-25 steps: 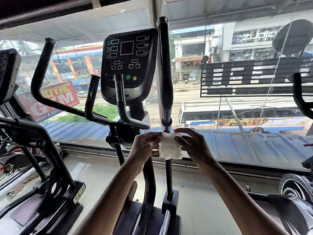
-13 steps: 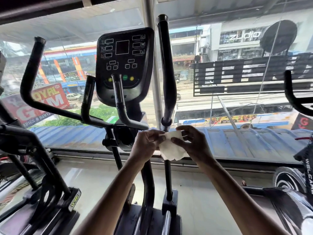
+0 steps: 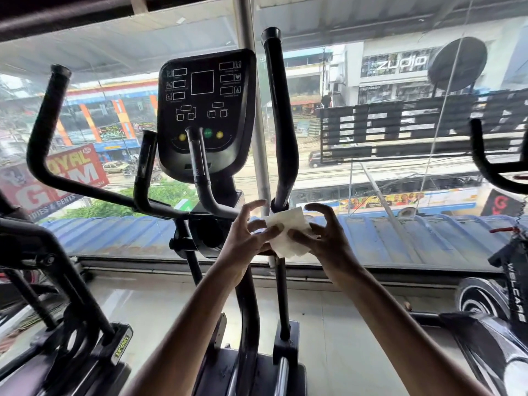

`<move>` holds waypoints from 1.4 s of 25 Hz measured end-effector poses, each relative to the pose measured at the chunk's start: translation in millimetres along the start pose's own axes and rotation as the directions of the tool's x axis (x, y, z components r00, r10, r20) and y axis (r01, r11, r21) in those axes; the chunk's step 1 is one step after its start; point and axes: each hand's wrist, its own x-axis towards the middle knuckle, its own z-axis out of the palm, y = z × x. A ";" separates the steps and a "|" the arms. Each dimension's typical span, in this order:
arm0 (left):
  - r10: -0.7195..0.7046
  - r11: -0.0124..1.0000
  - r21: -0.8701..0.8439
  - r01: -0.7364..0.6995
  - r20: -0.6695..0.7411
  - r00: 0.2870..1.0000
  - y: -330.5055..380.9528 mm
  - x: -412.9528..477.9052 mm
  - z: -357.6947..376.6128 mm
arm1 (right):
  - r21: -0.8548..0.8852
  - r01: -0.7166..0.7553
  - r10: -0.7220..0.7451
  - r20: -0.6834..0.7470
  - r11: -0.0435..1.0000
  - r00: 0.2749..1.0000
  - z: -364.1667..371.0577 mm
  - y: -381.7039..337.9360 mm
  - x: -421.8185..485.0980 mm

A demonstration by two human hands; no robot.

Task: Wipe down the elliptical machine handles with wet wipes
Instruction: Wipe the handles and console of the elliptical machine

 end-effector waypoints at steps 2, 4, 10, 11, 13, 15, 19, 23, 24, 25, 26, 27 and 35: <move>-0.060 0.998 0.011 0.060 -0.004 0.998 -2.9 -1.6 4.5 | 0.107 -0.004 0.005 -0.008 0.994 1.000 2.5 -0.4 -1.5; -0.036 0.999 0.006 0.036 -0.003 0.999 -4.4 -1.6 7.2 | 0.184 -0.030 0.028 0.016 0.982 0.999 3.8 -1.3 -2.9; 0.088 0.991 0.097 -0.090 0.023 0.996 4.9 -0.1 4.8 | 0.154 -0.061 0.065 -0.020 0.986 0.998 -4.0 -6.7 -4.2; 0.100 0.989 0.110 -0.103 0.029 0.995 6.4 -0.8 5.2 | 0.078 -0.022 0.026 -0.050 0.997 0.998 -5.0 -5.6 -3.6; 0.117 0.984 0.130 -0.118 0.020 0.993 5.5 0.1 5.1 | -0.067 0.063 -0.067 -0.067 0.996 0.996 -6.9 -3.6 -2.3; 0.144 0.979 0.151 -0.140 -0.015 0.990 2.2 4.6 3.2 | -0.170 0.154 -0.161 -0.030 0.973 0.986 -6.7 -4.0 -1.0; 0.160 0.964 0.219 -0.152 -0.021 0.987 2.0 6.8 2.0 | -0.279 0.214 -0.221 0.005 0.936 0.975 -5.6 -5.4 3.1; 0.156 0.959 0.228 -0.166 0.060 0.986 5.4 10.7 -1.5 | -0.350 0.216 -0.211 0.052 0.912 0.976 -9.9 -6.4 7.4; 0.159 0.950 0.263 -0.171 0.063 0.985 6.1 12.2 -1.5 | -0.385 0.226 -0.222 0.057 0.895 0.973 -10.6 -6.9 9.0; 0.171 0.927 0.329 -0.182 0.065 0.983 6.5 13.5 -1.6 | -0.410 0.241 -0.239 0.058 0.880 0.969 -10.8 -7.5 10.8; 0.193 0.884 0.419 -0.204 0.070 0.979 7.5 13.7 -1.5 | -0.427 0.263 -0.263 0.059 0.865 0.963 -10.7 -8.2 12.3; 0.224 0.830 0.511 -0.225 0.065 0.972 8.9 14.1 -1.2 | -0.440 0.283 -0.290 0.055 0.852 0.956 -10.2 -9.5 13.2; 0.356 0.823 0.503 -0.264 -0.095 0.929 18.9 24.6 1.4 | -0.542 0.320 -0.481 -0.183 0.777 0.857 2.5 -17.8 16.7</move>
